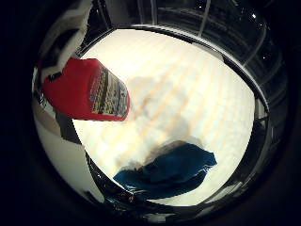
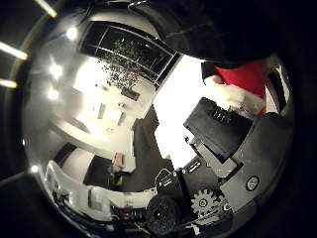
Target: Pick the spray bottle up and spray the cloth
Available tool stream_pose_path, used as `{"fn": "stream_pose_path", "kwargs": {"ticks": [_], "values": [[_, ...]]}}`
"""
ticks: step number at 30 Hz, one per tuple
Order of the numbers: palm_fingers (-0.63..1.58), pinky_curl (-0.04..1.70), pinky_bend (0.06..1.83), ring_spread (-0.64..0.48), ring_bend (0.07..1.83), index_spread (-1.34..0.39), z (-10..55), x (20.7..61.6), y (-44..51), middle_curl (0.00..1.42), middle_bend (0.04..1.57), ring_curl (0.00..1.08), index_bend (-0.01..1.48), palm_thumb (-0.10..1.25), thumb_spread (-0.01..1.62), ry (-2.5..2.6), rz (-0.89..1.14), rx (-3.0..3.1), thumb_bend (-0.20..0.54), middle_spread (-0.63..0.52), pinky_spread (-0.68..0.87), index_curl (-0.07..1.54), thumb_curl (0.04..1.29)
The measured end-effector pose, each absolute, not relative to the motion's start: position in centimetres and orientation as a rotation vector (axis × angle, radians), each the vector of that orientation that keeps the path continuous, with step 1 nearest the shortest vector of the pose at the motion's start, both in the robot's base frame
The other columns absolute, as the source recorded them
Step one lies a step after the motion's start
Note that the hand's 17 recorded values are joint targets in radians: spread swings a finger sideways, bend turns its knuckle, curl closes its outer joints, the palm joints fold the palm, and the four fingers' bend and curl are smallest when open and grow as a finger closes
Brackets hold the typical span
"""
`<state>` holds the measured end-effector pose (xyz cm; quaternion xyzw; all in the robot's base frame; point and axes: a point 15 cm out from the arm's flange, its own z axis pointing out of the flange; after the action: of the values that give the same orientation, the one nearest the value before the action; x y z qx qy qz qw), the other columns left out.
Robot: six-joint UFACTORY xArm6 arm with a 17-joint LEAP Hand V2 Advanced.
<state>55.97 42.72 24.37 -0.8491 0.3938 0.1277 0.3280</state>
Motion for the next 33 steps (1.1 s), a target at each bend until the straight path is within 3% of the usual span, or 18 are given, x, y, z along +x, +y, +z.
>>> {"fn": "stream_pose_path", "kwargs": {"ticks": [21,27,30,31,33], "values": [[1.11,1.26,1.06,-0.25,1.34,-0.26,20.2,54.6,44.0,0.80,1.38,0.90,1.13,0.97,0.54,1.042,0.409,-2.257,-0.022,-0.13,-0.22,0.85,0.96],[1.08,1.19,1.07,-0.23,1.32,-0.27,19.7,54.4,44.1,0.77,1.30,0.84,0.99,0.83,0.79,1.053,0.437,-2.247,-0.041,-0.14,-0.23,0.82,0.82],[0.95,1.04,0.97,-0.22,1.26,-0.33,19.4,53.6,44.1,0.72,1.18,0.75,0.72,0.73,0.94,1.040,0.468,-2.270,-0.042,-0.14,-0.31,0.78,0.68],[0.70,1.01,0.96,-0.23,1.22,-0.35,19.3,53.1,44.2,0.69,1.07,0.72,0.60,0.69,0.99,1.034,0.485,-2.280,-0.043,-0.15,-0.35,0.76,0.62],[0.30,0.97,0.82,-0.22,1.11,-0.39,19.0,52.1,44.2,0.63,0.90,0.68,0.53,0.63,1.03,1.020,0.528,-2.302,-0.041,-0.14,-0.31,0.71,0.54]]}}
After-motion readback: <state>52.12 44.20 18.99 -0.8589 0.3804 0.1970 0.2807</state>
